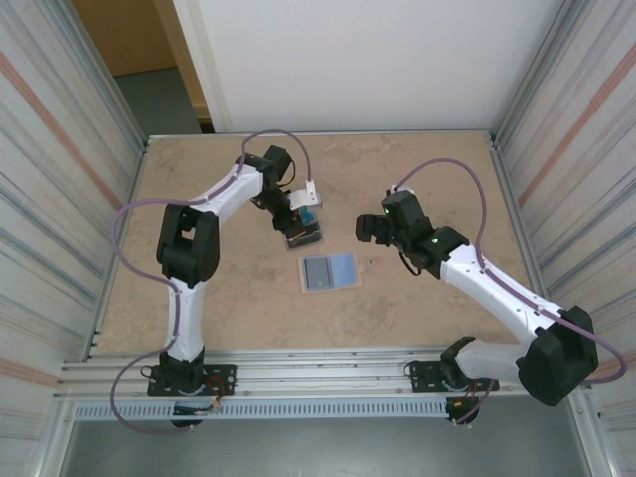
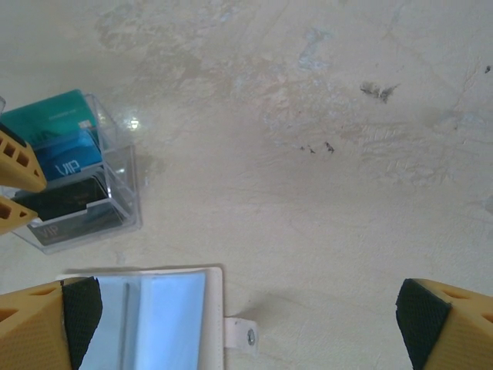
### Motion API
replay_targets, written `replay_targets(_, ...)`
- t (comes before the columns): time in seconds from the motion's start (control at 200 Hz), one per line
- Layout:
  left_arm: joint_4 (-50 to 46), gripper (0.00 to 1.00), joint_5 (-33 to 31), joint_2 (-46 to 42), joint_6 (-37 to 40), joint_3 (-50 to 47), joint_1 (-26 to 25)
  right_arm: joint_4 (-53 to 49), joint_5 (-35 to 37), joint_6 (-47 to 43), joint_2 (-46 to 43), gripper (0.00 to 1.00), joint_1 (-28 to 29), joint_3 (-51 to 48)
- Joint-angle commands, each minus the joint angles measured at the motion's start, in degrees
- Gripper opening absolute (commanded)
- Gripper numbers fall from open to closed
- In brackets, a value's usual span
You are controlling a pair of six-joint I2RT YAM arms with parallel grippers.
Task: Take the credit cards out of the card holder
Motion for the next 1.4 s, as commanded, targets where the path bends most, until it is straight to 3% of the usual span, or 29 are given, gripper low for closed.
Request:
replay_targets(0.0,-1.3,0.33,1.2,-7.2,-0.6,0.3,-0.9,-2.6,3.0,2.4,-1.5,0.99,0.5,0.5)
replay_targets(0.105,0.9,0.33,1.9,-12.2,-2.4,-3.0,-1.4,-3.9,2.7,2.5,-1.3,0.99,0.6,0.7)
replay_targets(0.261,12.0,0.34,1.8,-23.0,-8.7,-14.7,-1.4,-3.6,0.9,2.6,-1.1,0.99,0.9,-0.5)
replay_targets(0.396,23.8,0.43,-1.7,-34.7,-17.3,-27.5,-1.3,-3.6,-0.9,2.4,-0.2,0.99,1.9,-1.0)
replay_targets(0.536,34.2,0.63,-7.5,-45.5,-27.5,-39.2,-1.2,-5.3,1.2,3.0,2.8,1.0,4.5,-0.4)
replay_targets(0.606,38.8,0.76,-11.3,-50.0,-33.0,-44.2,-1.2,-5.5,1.2,3.0,4.7,0.93,5.8,0.1)
replay_targets(0.842,45.1,0.97,-21.7,-60.9,-50.2,-57.2,-1.2,-5.2,2.4,4.4,12.7,0.86,11.8,3.1)
replay_targets(1.138,54.8,0.99,-35.7,-75.2,-63.7,-73.4,-1.1,-3.8,-1.1,5.0,22.5,0.76,16.2,8.2)
replay_targets(1.393,56.2,0.99,-42.9,-81.8,-70.0,-79.3,-0.5,-5.3,-1.0,4.2,28.6,0.71,18.5,12.3)
